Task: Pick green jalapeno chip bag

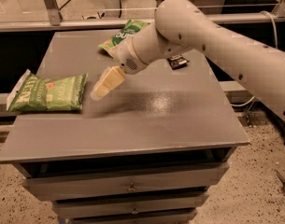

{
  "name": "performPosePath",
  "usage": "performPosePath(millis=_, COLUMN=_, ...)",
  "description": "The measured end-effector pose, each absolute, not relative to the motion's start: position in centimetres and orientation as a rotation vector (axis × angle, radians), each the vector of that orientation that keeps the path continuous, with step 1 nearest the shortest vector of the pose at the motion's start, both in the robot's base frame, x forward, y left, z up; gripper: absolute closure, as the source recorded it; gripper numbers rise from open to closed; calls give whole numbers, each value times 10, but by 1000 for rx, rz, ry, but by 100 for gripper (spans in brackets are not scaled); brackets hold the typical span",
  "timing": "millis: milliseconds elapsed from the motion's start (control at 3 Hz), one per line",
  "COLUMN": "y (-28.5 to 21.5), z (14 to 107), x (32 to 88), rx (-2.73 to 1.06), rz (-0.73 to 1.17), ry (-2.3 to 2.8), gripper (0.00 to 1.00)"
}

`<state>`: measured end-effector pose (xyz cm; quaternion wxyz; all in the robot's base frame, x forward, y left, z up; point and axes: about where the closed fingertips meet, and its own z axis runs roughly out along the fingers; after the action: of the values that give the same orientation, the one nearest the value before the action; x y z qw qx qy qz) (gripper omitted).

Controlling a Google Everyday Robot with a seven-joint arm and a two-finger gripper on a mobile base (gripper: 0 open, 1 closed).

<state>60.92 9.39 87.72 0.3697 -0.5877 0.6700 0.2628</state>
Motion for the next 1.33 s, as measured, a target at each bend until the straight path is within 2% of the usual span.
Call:
performPosePath(millis=667, y=169, z=866, x=596, rx=-1532, rz=783, ry=1640, gripper=0)
performPosePath(millis=1000, y=190, z=861, x=588, rx=-1554, rz=818, ry=1629, gripper=13)
performPosePath(millis=1333, y=201, z=856, x=581, rx=-1582, rz=835, ry=1624, gripper=37)
